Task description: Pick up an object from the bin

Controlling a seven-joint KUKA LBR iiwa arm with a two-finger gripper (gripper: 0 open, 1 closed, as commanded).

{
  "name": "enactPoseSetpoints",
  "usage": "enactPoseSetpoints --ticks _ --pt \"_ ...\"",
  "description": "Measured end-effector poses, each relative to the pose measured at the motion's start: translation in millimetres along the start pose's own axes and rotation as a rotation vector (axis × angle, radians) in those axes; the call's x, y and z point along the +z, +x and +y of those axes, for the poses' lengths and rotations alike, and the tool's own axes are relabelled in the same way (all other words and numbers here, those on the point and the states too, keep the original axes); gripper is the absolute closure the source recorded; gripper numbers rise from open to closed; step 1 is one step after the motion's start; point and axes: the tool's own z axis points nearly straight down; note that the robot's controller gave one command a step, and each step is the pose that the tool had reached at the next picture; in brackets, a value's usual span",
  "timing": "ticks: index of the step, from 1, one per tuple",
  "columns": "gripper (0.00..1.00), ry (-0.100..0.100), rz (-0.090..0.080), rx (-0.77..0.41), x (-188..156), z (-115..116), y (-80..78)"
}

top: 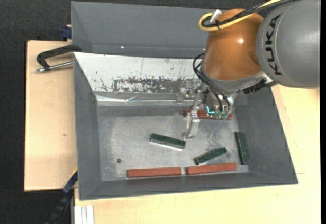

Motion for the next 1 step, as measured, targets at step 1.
enactPoseSetpoints --ticks 1 --pt "0.0 -0.001 -0.009 0.001 -4.6 -0.2 -1.8"
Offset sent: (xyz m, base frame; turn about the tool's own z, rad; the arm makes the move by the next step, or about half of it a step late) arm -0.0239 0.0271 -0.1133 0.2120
